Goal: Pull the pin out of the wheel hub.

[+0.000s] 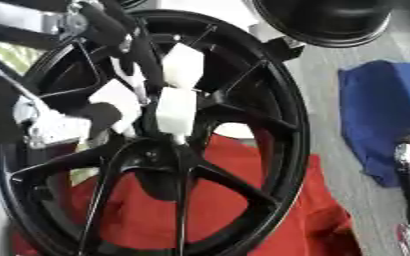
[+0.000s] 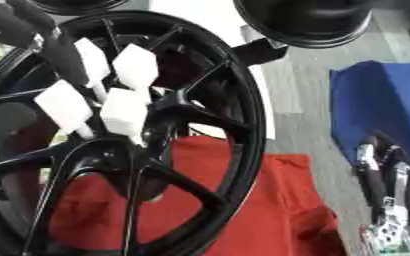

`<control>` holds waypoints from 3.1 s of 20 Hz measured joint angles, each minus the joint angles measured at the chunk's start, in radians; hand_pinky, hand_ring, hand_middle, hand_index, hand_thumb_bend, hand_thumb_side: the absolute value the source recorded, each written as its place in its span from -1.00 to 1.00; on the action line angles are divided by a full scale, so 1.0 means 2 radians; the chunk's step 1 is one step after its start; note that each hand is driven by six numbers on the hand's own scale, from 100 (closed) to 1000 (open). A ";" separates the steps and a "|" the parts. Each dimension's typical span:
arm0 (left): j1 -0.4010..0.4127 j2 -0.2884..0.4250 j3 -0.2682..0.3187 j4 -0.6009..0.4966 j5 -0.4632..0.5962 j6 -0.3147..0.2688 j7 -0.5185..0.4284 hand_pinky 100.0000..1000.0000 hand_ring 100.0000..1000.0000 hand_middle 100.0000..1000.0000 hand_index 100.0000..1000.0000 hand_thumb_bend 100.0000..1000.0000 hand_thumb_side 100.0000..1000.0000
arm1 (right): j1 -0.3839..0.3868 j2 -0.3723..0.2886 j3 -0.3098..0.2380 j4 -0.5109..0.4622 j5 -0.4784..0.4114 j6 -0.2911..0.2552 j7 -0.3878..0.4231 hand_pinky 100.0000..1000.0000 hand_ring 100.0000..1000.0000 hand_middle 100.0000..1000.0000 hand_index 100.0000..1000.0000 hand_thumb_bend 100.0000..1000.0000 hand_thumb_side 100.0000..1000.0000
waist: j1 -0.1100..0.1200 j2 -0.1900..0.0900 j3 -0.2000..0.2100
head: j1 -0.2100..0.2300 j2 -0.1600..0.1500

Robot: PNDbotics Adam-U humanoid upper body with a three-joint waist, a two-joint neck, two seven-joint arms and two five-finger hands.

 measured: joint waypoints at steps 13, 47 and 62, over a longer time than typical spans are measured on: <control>0.004 -0.002 -0.015 0.025 -0.020 -0.020 0.000 0.58 0.52 0.57 0.77 -1.00 0.10 | 0.000 0.003 0.001 0.002 0.001 0.000 0.000 0.29 0.52 0.18 0.54 -1.00 0.19 | 0.000 0.001 0.000 | 0.001 0.000; 0.008 -0.013 -0.034 0.094 -0.059 -0.075 0.000 0.67 0.60 0.61 0.78 -0.88 0.92 | -0.004 0.003 0.003 0.003 0.001 0.002 -0.007 0.28 0.50 0.17 0.53 -1.00 0.17 | 0.000 0.003 -0.003 | 0.006 -0.002; 0.008 -0.013 -0.037 0.111 -0.088 -0.104 0.008 0.64 0.57 0.54 0.72 -0.53 0.92 | -0.004 0.003 0.006 0.003 0.001 0.002 -0.009 0.27 0.49 0.16 0.52 -1.00 0.16 | 0.000 0.003 -0.003 | 0.006 -0.004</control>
